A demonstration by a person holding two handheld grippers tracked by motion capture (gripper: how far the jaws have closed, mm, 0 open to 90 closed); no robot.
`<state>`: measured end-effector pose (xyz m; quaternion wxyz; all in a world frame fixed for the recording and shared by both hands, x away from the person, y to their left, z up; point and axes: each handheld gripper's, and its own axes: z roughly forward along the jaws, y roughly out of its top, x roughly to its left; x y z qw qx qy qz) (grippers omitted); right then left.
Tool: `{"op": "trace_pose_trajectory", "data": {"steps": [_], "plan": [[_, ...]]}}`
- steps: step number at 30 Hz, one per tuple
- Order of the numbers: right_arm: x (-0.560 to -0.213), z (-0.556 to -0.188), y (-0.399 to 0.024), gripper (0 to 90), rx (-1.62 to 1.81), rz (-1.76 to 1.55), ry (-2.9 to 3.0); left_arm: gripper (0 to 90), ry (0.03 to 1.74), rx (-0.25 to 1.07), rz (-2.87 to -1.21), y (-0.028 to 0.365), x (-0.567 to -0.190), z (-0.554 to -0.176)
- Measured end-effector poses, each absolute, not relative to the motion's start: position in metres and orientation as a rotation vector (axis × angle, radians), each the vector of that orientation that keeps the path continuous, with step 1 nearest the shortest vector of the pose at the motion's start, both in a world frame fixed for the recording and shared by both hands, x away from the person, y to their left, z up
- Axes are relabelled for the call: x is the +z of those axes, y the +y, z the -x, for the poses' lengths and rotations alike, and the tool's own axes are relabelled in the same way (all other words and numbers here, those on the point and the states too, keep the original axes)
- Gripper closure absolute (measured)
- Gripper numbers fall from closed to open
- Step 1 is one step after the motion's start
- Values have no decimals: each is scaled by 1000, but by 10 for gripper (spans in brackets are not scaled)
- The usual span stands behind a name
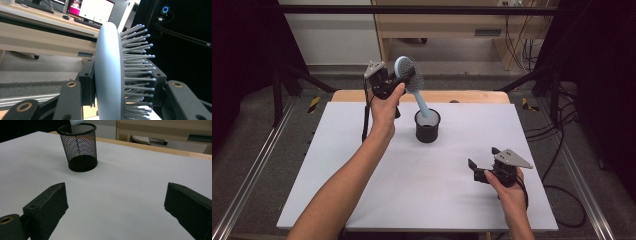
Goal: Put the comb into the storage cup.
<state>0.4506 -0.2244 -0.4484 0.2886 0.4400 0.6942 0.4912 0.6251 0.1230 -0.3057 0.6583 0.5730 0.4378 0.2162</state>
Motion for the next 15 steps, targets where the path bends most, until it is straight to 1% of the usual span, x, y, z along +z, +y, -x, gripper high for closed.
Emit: {"op": "trace_pose_trajectory", "data": {"steps": [15], "plan": [[-448, -450, -224, 50, 1316, -1174, 1855, 518, 982, 499, -1336, 116, -311, -626]]}}
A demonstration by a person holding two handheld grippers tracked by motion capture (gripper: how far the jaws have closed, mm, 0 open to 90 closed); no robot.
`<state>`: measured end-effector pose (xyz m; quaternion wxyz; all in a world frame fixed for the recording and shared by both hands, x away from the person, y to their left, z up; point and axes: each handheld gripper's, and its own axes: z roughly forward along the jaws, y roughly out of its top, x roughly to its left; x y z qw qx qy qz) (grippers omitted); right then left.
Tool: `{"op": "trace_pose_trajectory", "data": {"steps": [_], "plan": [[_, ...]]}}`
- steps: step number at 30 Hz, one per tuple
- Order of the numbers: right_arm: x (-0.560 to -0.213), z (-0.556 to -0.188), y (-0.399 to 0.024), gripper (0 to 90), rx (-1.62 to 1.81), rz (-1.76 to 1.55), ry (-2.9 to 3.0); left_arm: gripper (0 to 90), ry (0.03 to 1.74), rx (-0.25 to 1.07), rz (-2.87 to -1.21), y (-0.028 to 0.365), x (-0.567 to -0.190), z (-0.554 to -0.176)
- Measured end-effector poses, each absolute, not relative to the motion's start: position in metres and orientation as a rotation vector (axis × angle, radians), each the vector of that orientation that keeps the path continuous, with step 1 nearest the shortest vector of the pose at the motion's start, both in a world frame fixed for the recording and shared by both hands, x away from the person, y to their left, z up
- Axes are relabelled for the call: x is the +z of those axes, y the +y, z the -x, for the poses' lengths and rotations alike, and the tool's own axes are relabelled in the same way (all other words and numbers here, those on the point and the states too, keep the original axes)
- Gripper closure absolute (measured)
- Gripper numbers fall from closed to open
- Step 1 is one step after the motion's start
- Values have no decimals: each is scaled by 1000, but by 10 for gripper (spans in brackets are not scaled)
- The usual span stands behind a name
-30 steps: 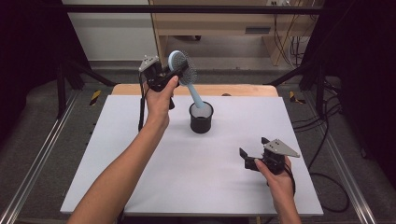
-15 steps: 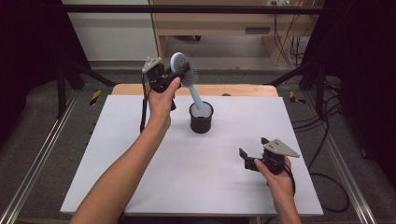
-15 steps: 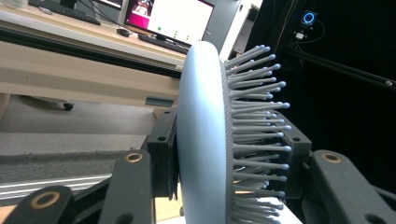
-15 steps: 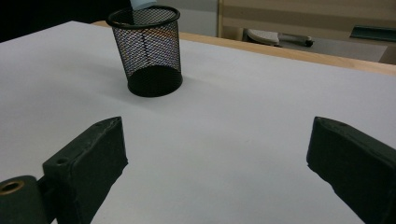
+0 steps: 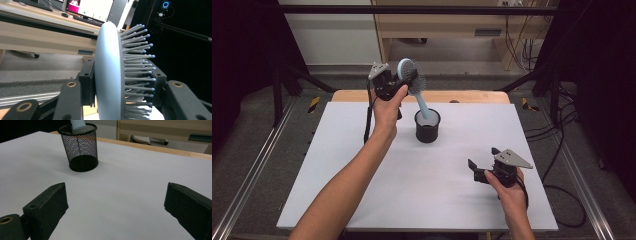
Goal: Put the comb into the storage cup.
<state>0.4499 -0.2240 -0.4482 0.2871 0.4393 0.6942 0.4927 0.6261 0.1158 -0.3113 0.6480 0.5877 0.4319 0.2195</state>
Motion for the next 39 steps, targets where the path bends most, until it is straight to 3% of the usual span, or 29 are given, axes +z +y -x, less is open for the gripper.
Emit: {"op": "trace_pose_trajectory", "data": {"steps": [39], "plan": [[-449, -450, -223, 48, 1307, -1167, 1871, 516, 971, 526, -1432, 98, -336, -633]]}}
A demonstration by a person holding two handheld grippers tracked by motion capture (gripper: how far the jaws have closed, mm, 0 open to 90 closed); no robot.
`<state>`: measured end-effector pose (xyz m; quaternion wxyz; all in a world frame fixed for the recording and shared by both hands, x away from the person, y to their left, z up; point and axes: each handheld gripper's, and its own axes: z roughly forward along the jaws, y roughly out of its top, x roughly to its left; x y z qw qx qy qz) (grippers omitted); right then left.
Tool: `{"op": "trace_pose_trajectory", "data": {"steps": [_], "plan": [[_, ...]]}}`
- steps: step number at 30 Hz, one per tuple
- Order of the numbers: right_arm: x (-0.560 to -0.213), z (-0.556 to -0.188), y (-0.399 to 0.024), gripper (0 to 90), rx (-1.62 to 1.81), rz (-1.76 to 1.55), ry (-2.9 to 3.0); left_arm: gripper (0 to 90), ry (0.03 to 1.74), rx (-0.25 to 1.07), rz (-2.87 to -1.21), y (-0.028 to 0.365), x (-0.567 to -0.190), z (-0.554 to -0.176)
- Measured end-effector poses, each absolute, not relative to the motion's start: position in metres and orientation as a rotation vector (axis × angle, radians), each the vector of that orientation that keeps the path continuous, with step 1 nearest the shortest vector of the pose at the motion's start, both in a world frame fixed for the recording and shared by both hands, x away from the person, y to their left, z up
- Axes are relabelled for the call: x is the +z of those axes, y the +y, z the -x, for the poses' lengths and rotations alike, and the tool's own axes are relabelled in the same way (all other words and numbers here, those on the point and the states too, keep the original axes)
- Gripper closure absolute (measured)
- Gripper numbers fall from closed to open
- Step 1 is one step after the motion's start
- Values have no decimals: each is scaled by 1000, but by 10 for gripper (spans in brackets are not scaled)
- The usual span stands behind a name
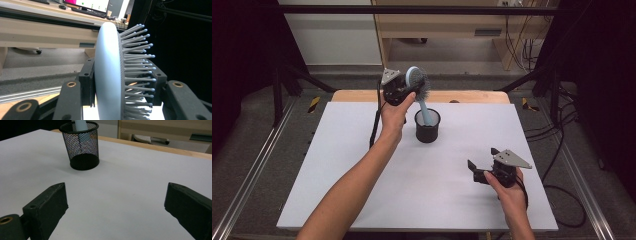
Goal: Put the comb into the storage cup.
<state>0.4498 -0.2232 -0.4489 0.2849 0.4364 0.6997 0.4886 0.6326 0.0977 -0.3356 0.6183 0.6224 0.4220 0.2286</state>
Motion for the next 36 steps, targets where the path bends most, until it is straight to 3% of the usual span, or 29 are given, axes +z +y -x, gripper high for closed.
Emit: {"op": "trace_pose_trajectory", "data": {"steps": [36], "plan": [[-450, -450, -221, 48, 1300, -1158, 1890, 513, 973, 507, -1455, 89, -354, -631]]}}
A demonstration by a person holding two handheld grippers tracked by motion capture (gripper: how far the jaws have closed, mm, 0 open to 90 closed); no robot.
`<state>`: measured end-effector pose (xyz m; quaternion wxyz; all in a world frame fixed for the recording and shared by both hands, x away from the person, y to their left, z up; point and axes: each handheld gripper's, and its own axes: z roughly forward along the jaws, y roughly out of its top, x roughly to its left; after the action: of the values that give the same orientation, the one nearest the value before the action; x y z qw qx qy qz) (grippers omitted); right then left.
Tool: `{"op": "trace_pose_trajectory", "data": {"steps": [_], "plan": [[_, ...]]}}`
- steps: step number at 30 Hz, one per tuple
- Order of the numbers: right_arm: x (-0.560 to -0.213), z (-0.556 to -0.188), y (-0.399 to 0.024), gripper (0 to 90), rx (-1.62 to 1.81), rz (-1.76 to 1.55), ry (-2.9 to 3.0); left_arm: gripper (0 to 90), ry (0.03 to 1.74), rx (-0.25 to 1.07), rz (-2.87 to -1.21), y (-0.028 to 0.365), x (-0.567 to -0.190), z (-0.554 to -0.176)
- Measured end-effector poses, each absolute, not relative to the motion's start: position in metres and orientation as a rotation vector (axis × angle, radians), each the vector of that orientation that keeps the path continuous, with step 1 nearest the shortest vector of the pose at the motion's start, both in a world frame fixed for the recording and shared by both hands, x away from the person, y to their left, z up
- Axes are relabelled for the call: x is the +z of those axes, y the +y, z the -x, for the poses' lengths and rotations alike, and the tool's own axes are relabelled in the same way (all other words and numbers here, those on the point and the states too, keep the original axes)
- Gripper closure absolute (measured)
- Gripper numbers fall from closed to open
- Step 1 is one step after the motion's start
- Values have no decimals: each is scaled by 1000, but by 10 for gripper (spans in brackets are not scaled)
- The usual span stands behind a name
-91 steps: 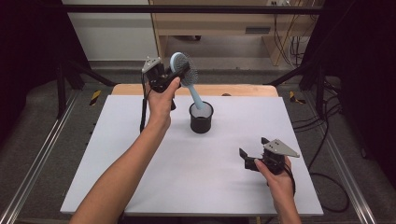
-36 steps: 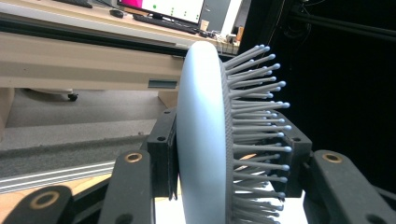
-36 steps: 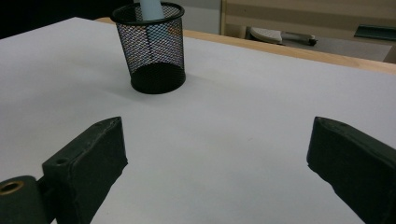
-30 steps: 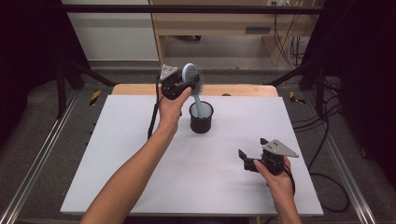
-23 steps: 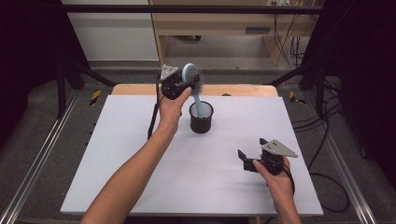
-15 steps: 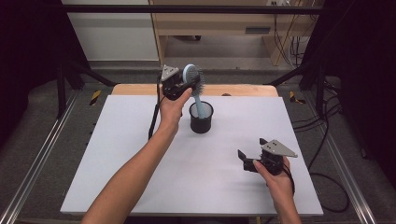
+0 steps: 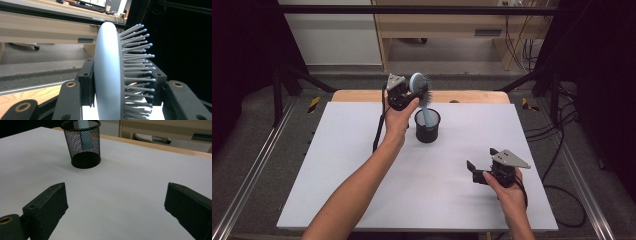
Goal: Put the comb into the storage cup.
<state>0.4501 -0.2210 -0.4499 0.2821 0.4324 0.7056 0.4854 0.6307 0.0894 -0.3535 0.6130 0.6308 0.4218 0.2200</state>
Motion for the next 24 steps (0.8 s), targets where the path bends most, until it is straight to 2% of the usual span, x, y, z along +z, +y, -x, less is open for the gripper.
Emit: {"op": "trace_pose_trajectory", "data": {"steps": [24], "plan": [[-450, -450, -221, 48, 1297, -1153, 1896, 512, 990, 472, -1472, 80, -373, -627]]}}
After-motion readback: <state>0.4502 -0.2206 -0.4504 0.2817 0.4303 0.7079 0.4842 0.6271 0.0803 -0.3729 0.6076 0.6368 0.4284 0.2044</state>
